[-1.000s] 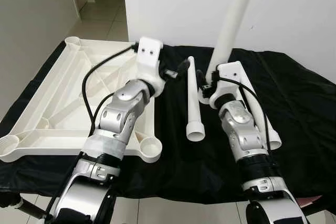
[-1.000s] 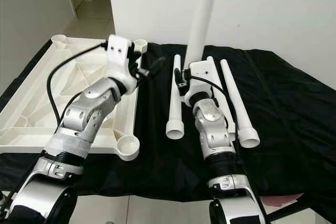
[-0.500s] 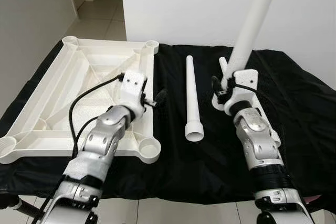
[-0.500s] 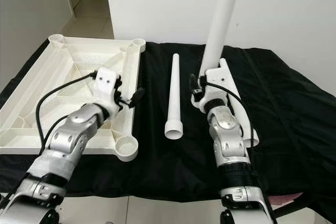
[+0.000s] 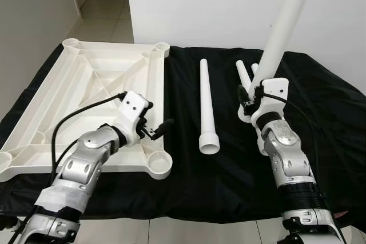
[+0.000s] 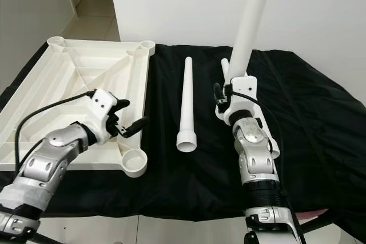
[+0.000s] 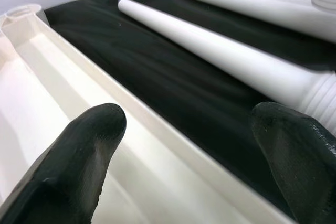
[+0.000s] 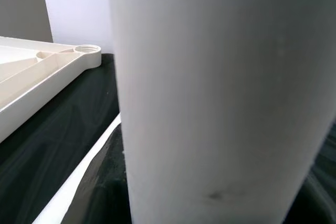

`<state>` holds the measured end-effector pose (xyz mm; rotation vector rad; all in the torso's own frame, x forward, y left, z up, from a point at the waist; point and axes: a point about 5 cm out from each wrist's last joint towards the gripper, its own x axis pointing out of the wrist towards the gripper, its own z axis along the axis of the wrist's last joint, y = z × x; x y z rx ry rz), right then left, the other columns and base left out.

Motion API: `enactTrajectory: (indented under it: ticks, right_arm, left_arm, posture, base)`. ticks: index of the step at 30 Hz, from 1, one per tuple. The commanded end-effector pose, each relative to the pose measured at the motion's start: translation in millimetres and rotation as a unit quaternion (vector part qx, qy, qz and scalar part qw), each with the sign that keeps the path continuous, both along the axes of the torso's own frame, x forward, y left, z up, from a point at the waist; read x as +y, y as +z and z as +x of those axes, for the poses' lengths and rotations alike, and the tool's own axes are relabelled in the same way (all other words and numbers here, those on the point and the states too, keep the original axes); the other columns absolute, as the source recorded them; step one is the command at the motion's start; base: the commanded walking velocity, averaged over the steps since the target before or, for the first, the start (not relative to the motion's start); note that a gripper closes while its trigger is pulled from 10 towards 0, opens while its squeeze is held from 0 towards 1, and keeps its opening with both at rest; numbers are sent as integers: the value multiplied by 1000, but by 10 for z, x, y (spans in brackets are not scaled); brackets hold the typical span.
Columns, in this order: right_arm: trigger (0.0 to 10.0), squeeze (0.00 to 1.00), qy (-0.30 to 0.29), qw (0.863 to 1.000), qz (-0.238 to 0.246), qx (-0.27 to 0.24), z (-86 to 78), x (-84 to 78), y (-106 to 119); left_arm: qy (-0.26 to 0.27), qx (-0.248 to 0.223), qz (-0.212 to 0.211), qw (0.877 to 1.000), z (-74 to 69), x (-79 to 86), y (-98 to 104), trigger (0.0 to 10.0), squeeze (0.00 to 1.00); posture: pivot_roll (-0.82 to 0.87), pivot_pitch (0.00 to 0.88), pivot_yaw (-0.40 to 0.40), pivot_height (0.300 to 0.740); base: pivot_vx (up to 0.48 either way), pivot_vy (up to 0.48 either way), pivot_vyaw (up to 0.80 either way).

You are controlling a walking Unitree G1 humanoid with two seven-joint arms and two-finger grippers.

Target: Building children table

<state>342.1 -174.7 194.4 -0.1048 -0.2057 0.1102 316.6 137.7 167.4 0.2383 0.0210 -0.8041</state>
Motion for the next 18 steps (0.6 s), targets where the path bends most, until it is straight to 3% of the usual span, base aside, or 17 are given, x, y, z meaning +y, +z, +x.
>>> enactTrajectory:
  ticks: [1, 9, 15, 18]
  right_arm:
    - [10000, 0, 1, 1000, -5, -1, -8, -17, 15]
    - [10000, 0, 2, 1000, -9, 1, -12, -21, 11]
    - [10000, 0, 4, 1000, -12, 0, -3, -14, 19]
    - [10000, 0, 6, 1000, -14, 1, 3, -12, 19]
  left_arm:
    - [-61, 17, 13, 998, -79, 22, -23, 10000, 0]
    - [-103, 53, 56, 992, -174, 197, -75, 10000, 0]
    - [-83, 47, 88, 992, -132, 374, -63, 10000, 0]
    - [-65, 48, 102, 991, -100, 552, -22, 10000, 0]
  posture:
    - [23, 22, -35, 740]
    - [21, 15, -34, 740]
    - [20, 8, -37, 740]
    - [22, 7, -38, 740]
  base:
    - [0, 0, 0]
    - [0, 0, 0]
    - [0, 0, 0]
    - [0, 0, 0]
